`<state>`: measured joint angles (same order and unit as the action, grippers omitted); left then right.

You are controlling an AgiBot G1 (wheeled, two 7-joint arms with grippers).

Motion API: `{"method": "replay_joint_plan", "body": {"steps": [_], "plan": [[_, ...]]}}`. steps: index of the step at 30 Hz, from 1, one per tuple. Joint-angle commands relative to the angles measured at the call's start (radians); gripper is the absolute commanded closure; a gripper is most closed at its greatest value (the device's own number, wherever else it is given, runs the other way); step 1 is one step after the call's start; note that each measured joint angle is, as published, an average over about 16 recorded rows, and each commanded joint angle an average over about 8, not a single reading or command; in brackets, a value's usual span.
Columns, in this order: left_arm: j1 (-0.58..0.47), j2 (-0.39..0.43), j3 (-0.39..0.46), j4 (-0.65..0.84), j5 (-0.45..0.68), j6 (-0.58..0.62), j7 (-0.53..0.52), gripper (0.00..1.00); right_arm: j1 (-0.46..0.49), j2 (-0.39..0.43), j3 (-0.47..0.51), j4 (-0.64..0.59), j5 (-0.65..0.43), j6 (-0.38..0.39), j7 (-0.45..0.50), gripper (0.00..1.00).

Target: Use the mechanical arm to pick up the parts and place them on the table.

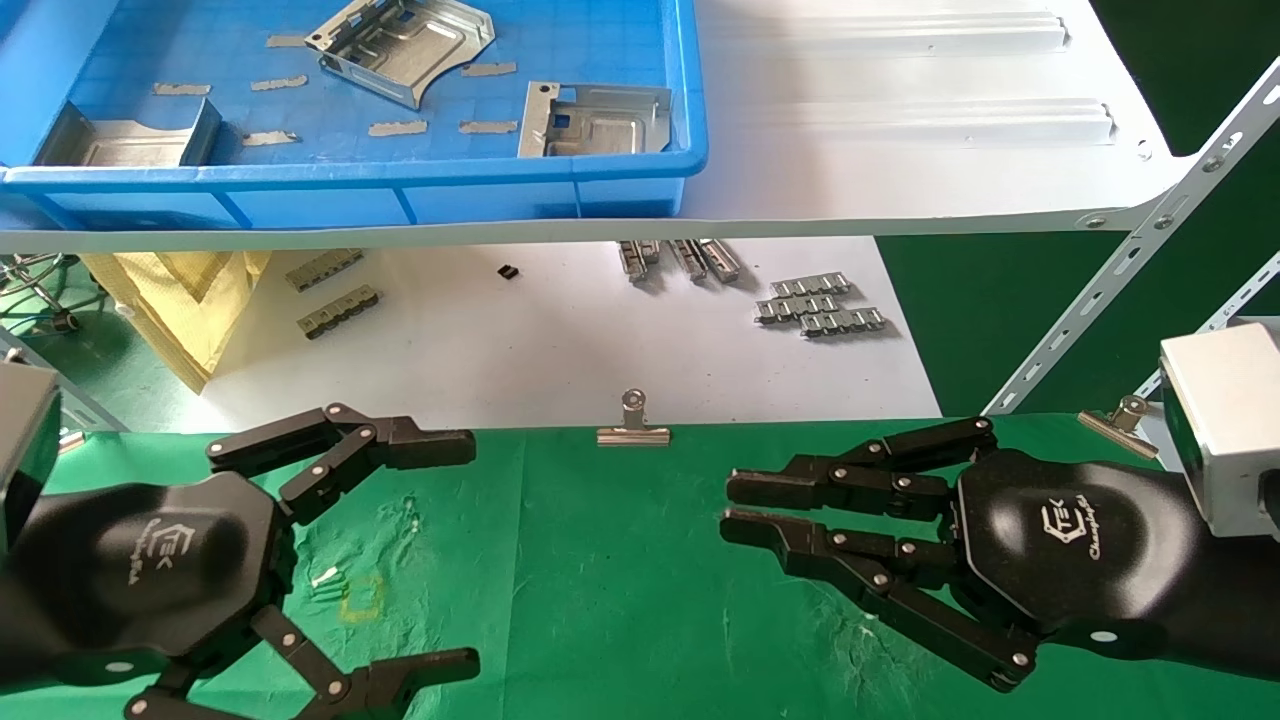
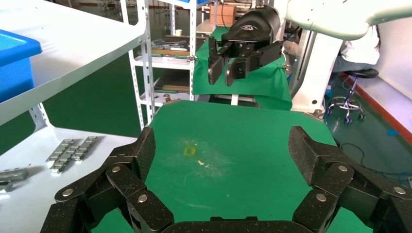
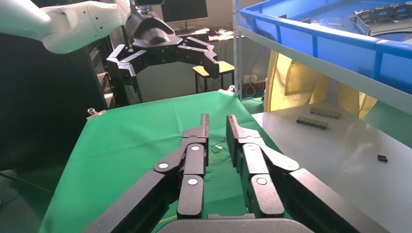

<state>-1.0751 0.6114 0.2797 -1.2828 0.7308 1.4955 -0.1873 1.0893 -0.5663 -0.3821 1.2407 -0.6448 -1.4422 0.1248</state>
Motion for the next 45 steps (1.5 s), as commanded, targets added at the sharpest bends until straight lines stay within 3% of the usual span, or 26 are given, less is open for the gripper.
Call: {"method": "replay_joint_plan", "body": {"steps": [1, 15, 22, 24, 30, 32, 38, 45], "plan": [[0.0, 0.0, 0.0, 0.0, 0.0, 0.0, 0.0, 0.0, 0.0, 0.0, 0.0, 0.0, 0.0, 0.0, 0.0, 1.0], [-0.008, 0.0, -0.003, -0.001, -0.001, -0.002, 0.0, 0.0, 0.0, 0.0, 0.0, 0.0, 0.0, 0.0, 0.0, 1.0], [-0.132, 0.021, -0.007, 0.033, 0.052, -0.057, -0.005, 0.0, 0.0, 0.0, 0.0, 0.0, 0.0, 0.0, 0.0, 1.0], [-0.202, 0.045, 0.004, 0.072, 0.093, -0.078, -0.008, 0.0, 0.0, 0.0, 0.0, 0.0, 0.0, 0.0, 0.0, 0.89], [-0.48, 0.164, 0.076, 0.317, 0.268, -0.116, 0.021, 0.0, 0.0, 0.0, 0.0, 0.0, 0.0, 0.0, 0.0, 0.14], [-0.579, 0.213, 0.104, 0.436, 0.337, -0.142, 0.043, 0.0, 0.0, 0.0, 0.0, 0.0, 0.0, 0.0, 0.0, 0.0], [-0.815, 0.364, 0.176, 0.797, 0.526, -0.341, 0.1, 0.0, 0.0, 0.0, 0.0, 0.0, 0.0, 0.0, 0.0, 0.0], [-0.937, 0.503, 0.224, 1.068, 0.647, -0.611, 0.15, 0.0, 0.0, 0.0, 0.0, 0.0, 0.0, 0.0, 0.0, 0.0]]}}
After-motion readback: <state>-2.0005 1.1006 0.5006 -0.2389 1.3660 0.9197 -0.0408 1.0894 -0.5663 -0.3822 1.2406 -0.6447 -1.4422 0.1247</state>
